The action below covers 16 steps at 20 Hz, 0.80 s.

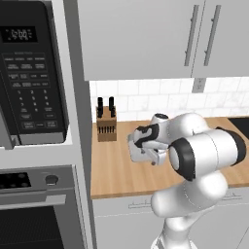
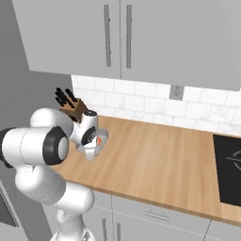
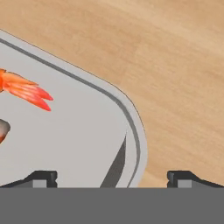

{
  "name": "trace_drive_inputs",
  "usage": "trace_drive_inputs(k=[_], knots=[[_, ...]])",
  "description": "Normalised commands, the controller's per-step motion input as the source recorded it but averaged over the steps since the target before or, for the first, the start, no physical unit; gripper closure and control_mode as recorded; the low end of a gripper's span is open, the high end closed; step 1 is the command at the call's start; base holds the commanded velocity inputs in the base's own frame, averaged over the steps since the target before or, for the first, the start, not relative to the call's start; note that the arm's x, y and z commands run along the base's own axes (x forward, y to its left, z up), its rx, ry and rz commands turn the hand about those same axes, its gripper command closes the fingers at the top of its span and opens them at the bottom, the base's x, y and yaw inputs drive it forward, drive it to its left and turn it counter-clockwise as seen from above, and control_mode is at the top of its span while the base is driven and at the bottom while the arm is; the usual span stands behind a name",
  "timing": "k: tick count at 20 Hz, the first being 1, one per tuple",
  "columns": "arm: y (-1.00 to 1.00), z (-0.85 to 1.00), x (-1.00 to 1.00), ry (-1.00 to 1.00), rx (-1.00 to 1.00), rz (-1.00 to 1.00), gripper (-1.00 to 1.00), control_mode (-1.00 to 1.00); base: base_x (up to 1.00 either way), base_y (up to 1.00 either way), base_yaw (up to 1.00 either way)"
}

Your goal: Take the meat container that has the shrimp and place it on the second highest rack of the freezer. Then take the vegetable container that has the broccoli and eggplant and place it on the highest rack of the freezer.

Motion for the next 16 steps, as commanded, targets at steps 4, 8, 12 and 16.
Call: trace_drive_inputs(k=[4,8,12,16], knots=[[0.00,-0.01,0.02,0.00,0.00,0.05,1.00,-1.00,0.00,0.00,0.00],[0.00,0.00,-0.01,0.00,0.00,0.00,1.00,-1.00,0.00,0.00,0.00],[0.00,0.00,-0.28,-0.09,0.00,0.00,1.00,-1.00,0.00,0.00,0.00],[0.00,0.31,-0.55,-0.13,0.00,0.00,1.00,-1.00,0.00,0.00,0.00]])
